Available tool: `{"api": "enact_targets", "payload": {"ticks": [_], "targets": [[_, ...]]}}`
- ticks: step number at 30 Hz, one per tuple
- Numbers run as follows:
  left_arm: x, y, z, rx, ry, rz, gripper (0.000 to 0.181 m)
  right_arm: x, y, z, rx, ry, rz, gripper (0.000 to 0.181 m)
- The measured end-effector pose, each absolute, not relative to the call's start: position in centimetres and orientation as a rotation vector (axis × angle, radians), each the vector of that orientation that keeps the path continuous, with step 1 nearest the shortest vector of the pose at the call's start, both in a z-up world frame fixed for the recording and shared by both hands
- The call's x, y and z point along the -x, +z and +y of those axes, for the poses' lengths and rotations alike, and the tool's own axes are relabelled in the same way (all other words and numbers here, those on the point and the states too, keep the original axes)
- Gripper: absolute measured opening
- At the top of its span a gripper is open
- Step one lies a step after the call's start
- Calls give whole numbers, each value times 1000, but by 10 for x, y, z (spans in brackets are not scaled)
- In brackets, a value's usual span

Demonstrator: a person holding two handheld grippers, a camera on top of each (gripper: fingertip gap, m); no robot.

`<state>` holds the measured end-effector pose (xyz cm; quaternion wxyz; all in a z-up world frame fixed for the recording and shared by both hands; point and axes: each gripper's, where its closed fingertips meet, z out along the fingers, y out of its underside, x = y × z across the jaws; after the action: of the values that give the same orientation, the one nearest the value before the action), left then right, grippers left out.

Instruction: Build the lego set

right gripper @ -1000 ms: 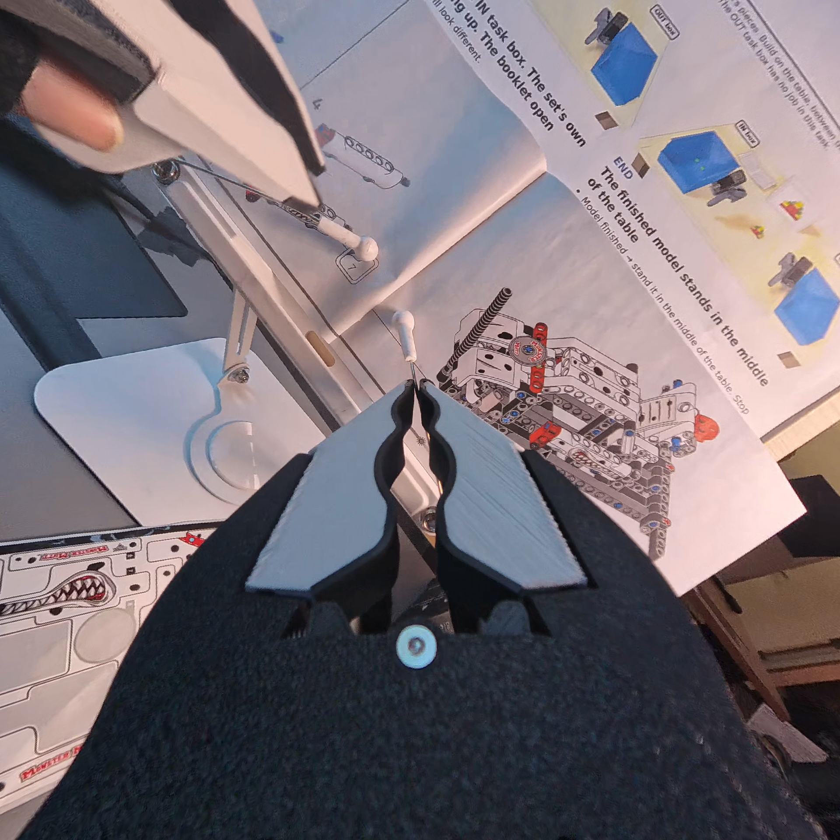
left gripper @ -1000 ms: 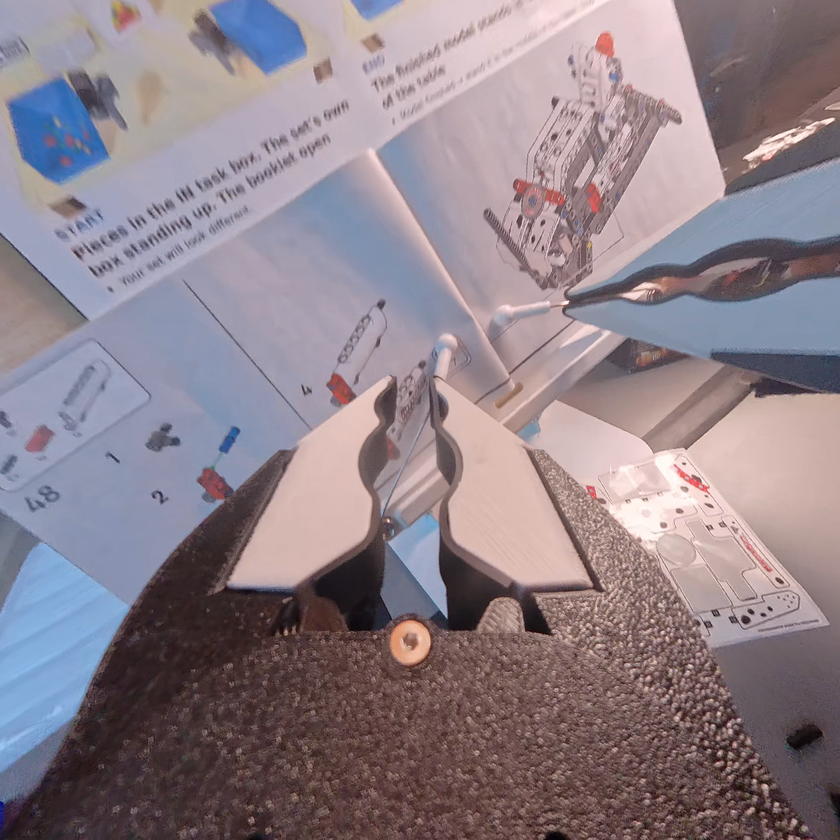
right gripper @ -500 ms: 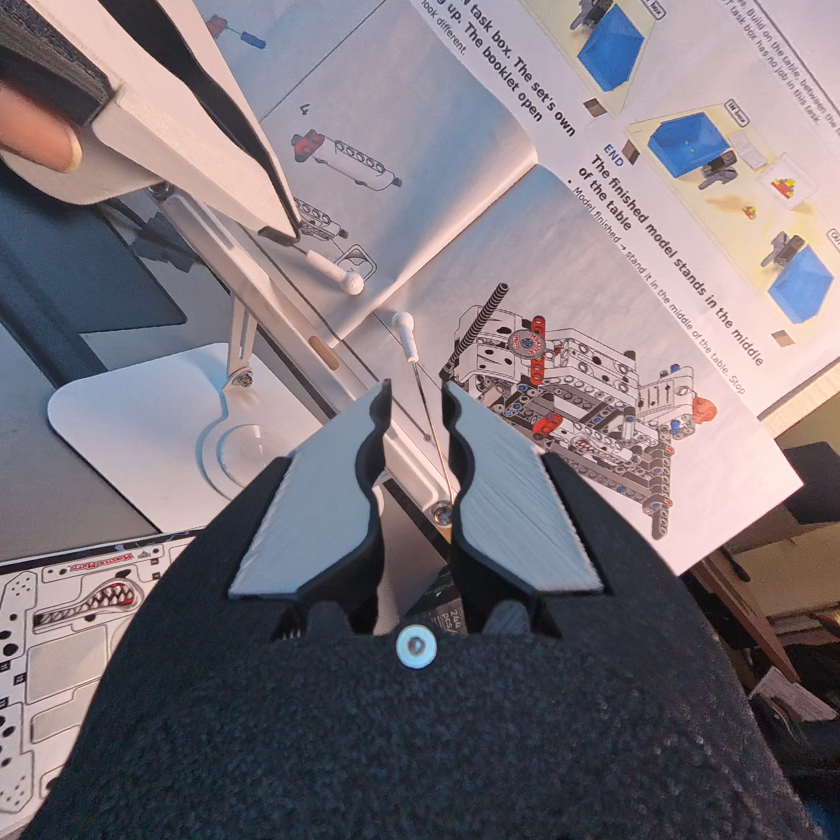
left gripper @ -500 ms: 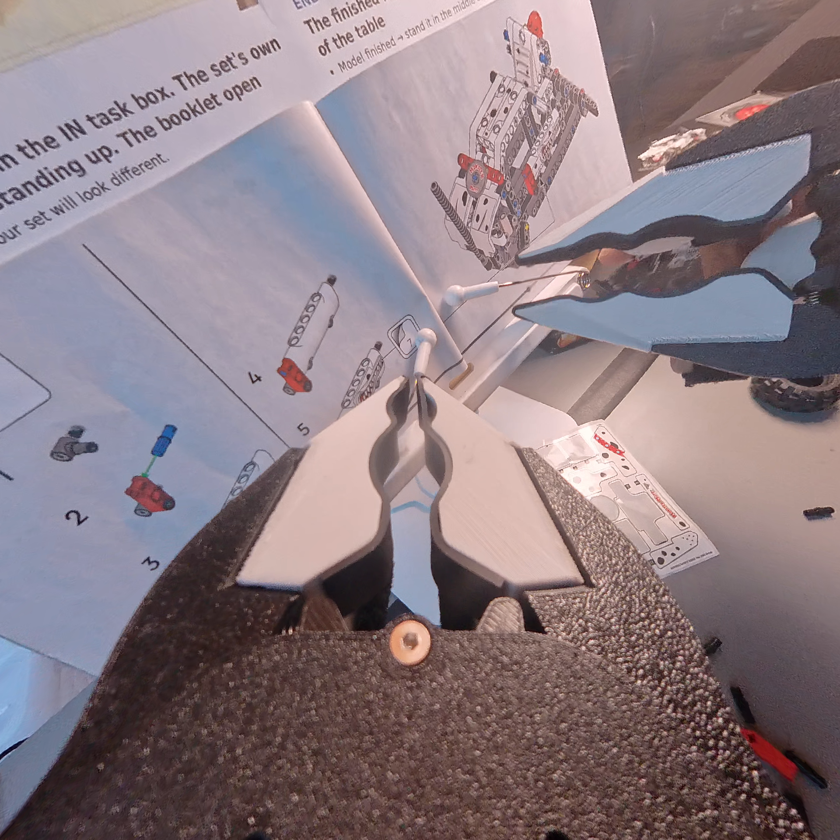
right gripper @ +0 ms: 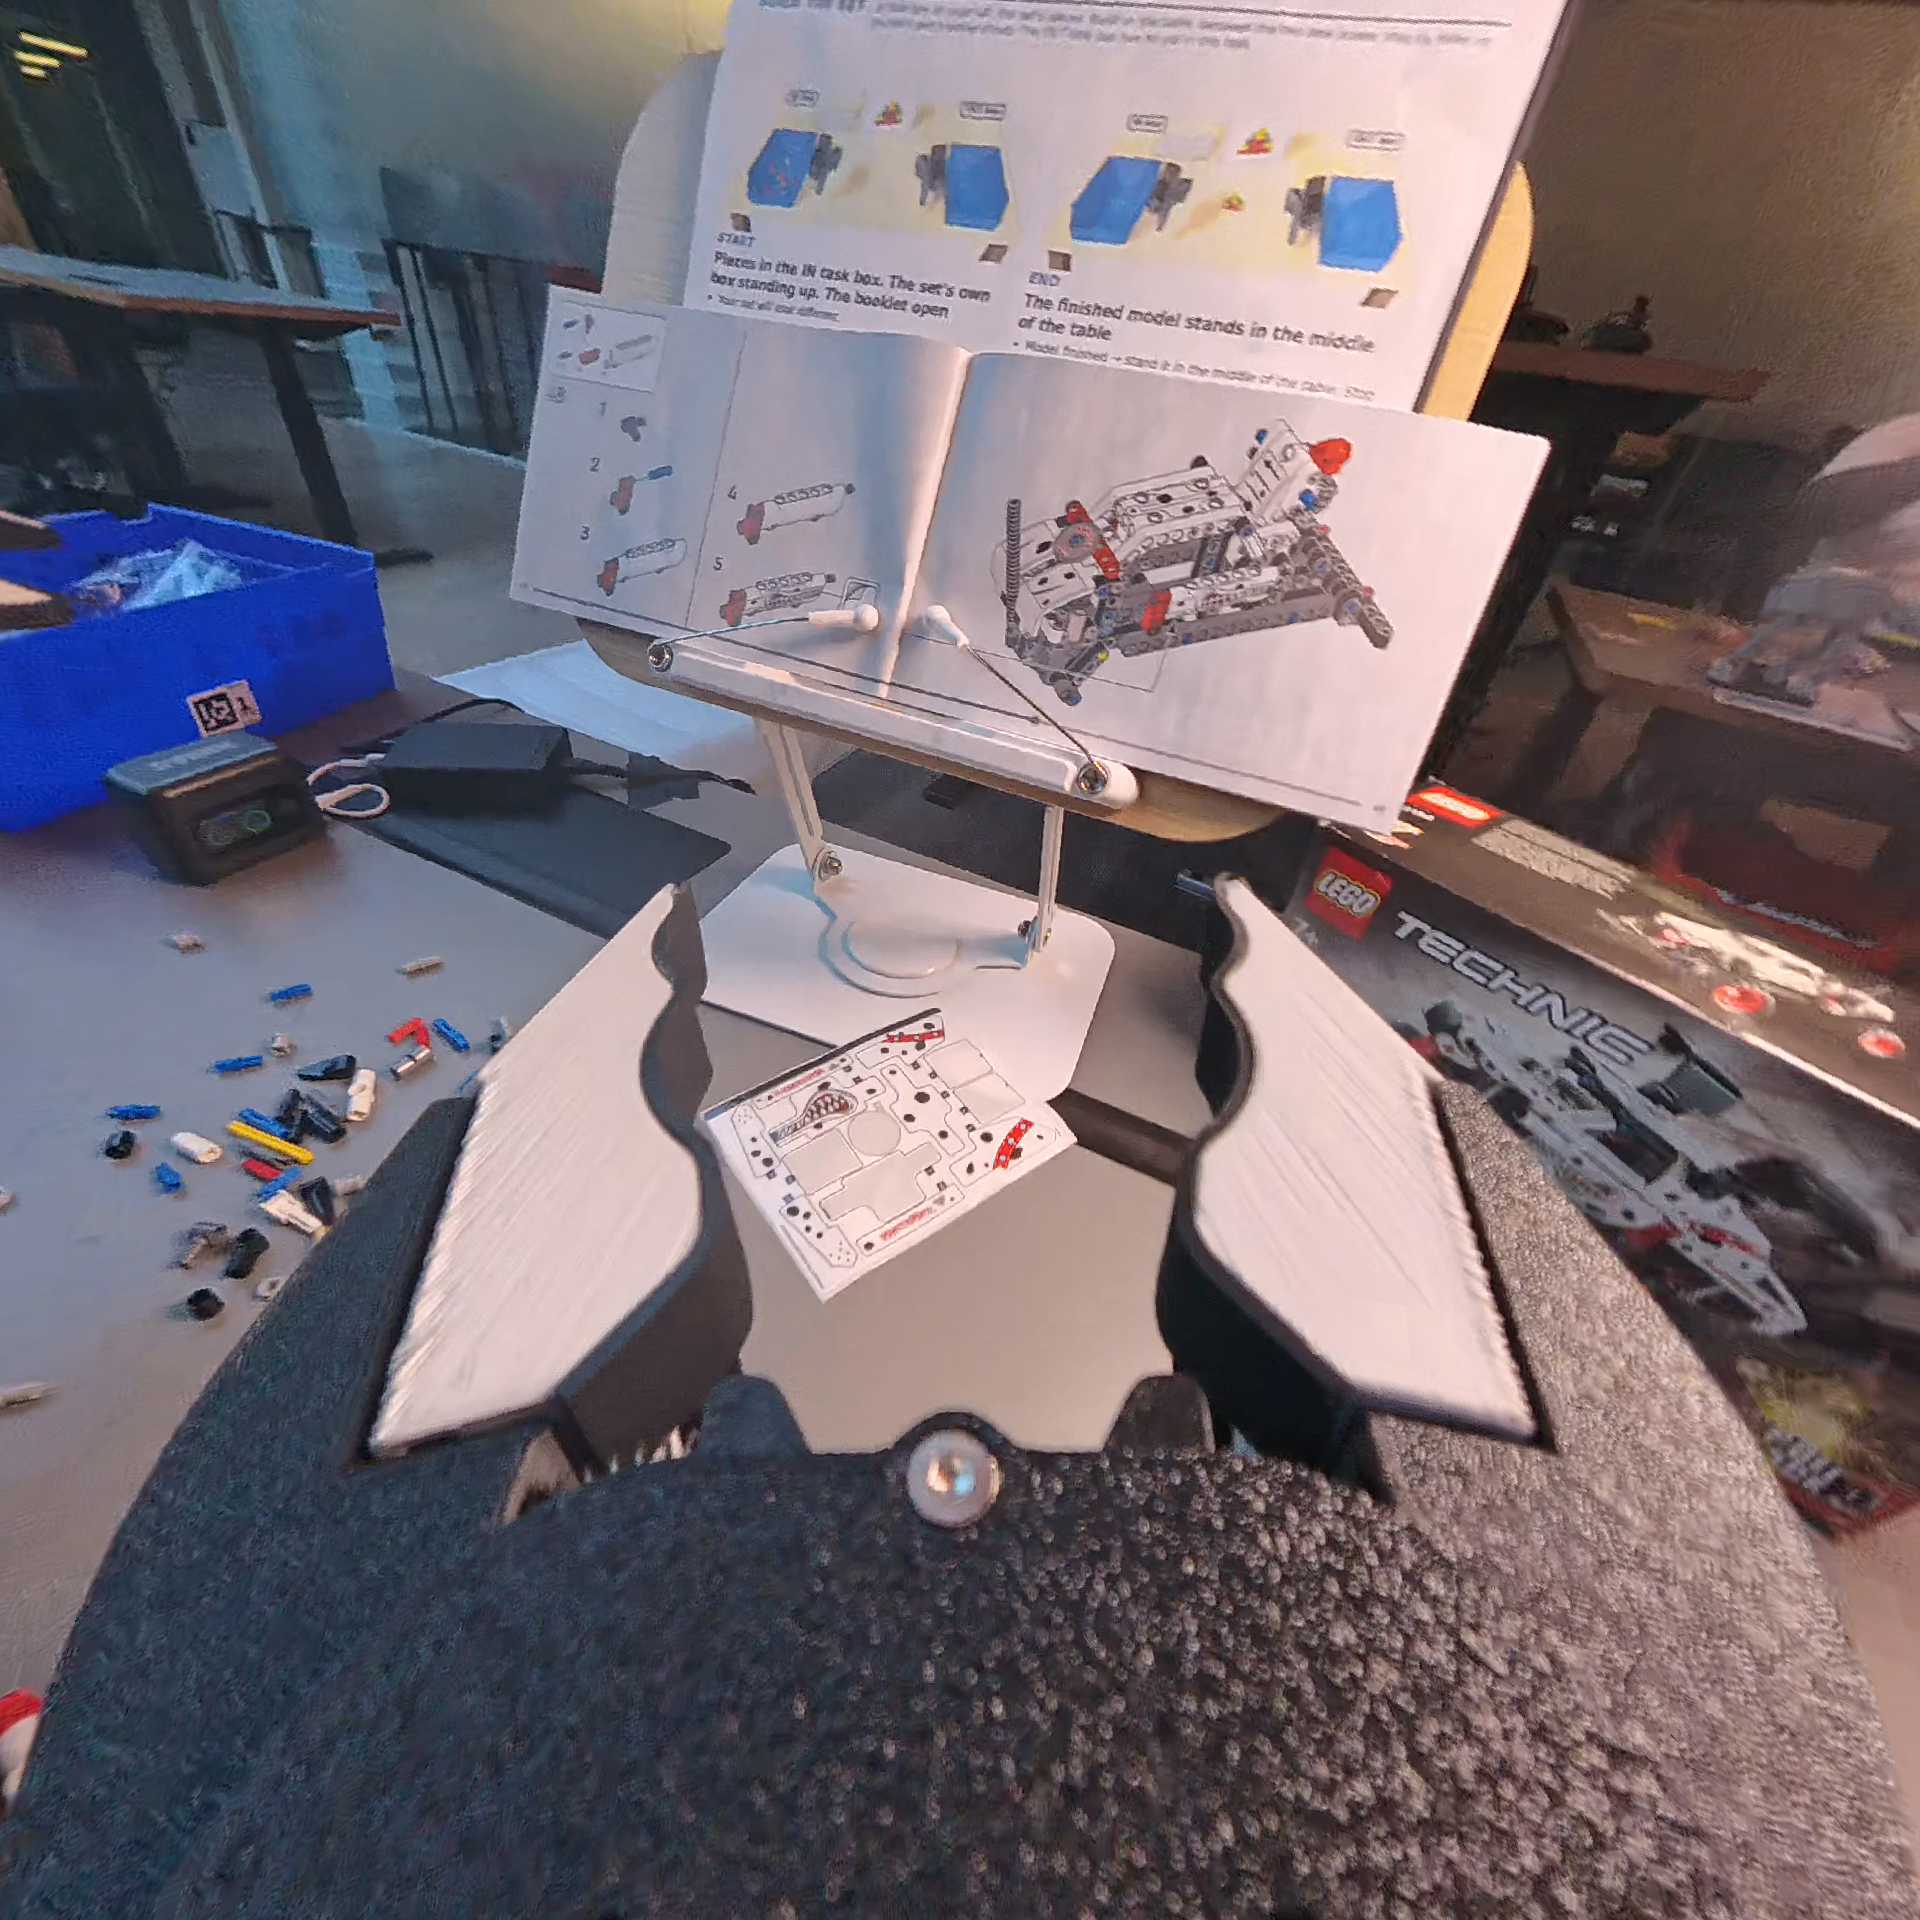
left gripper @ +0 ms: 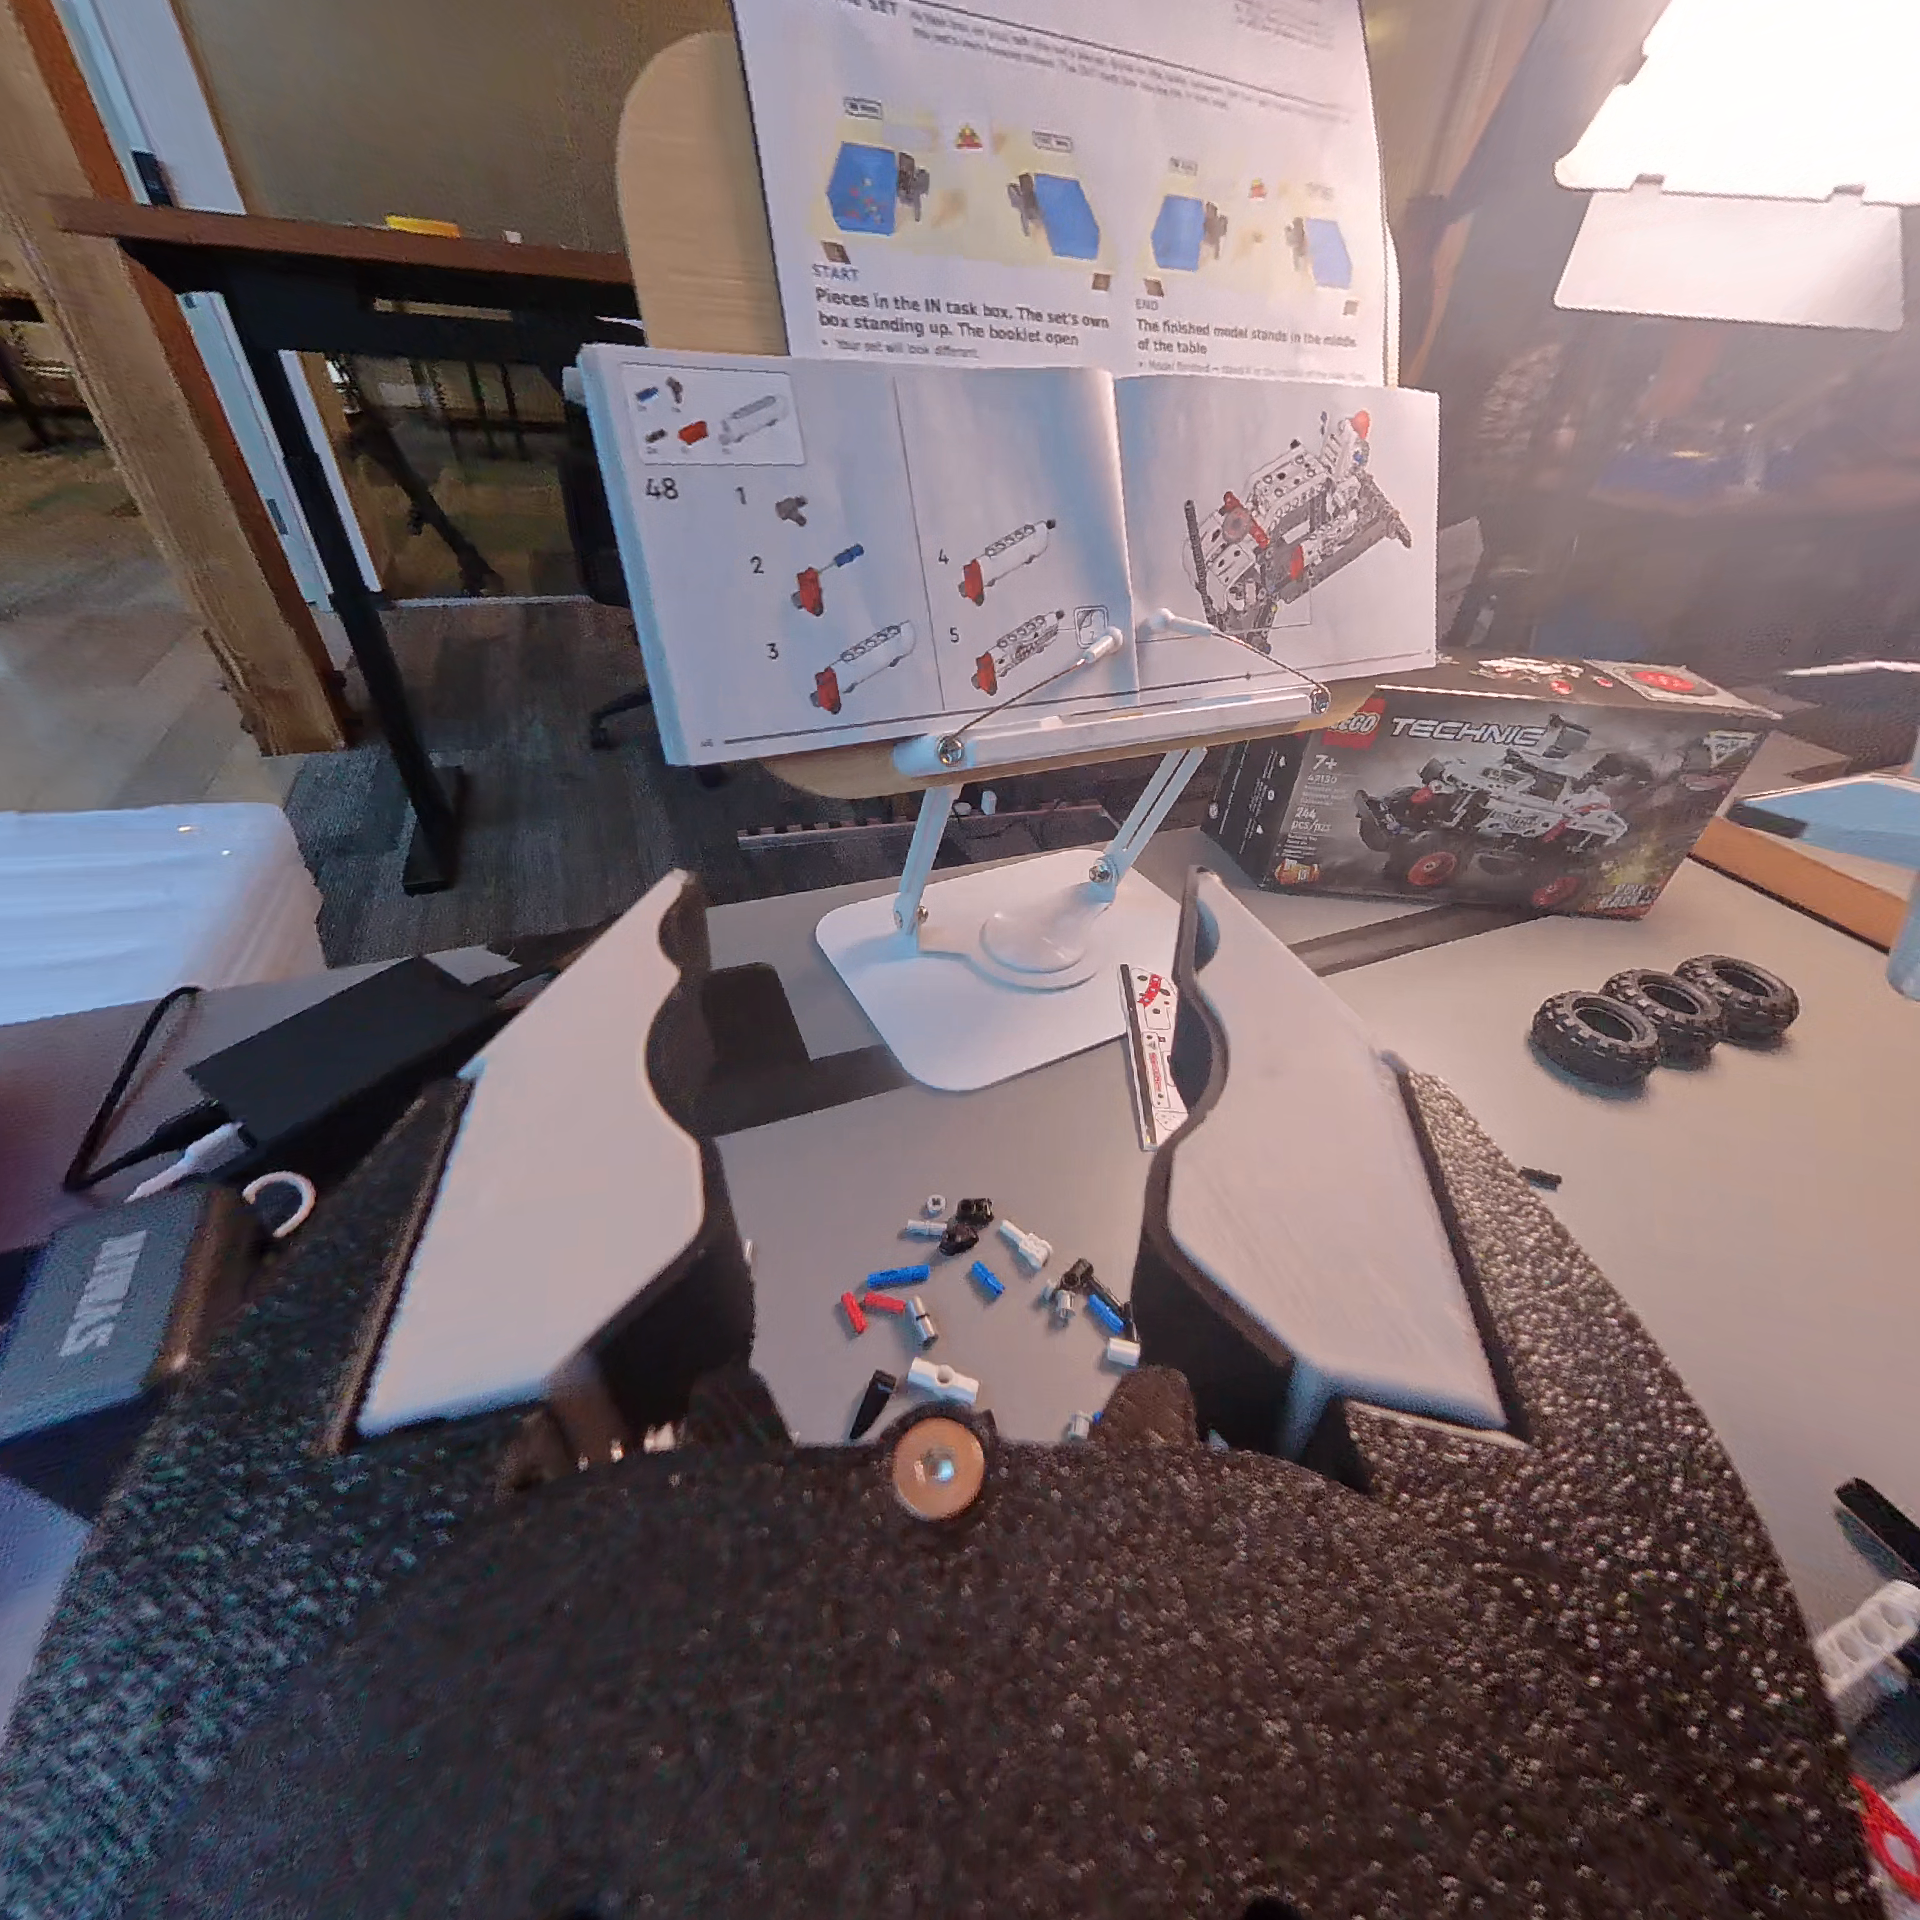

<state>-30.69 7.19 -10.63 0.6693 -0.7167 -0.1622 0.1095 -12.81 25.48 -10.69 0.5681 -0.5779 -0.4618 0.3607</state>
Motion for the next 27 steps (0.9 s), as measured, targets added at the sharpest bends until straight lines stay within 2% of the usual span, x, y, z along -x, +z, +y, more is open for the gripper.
{"api": "enact_targets", "payload": {"ticks": [4,10,27], "targets": [[291,-102,40,1622,267,-385,97,94,-104,237,1422,937,-1005,96],[266,-103,15,1559,266,-351,90,58,-84,216,1270,922,-933,88],[286,-159,35,1559,345,-341,83,83,-146,219,1206,831,-1037,83]]}}
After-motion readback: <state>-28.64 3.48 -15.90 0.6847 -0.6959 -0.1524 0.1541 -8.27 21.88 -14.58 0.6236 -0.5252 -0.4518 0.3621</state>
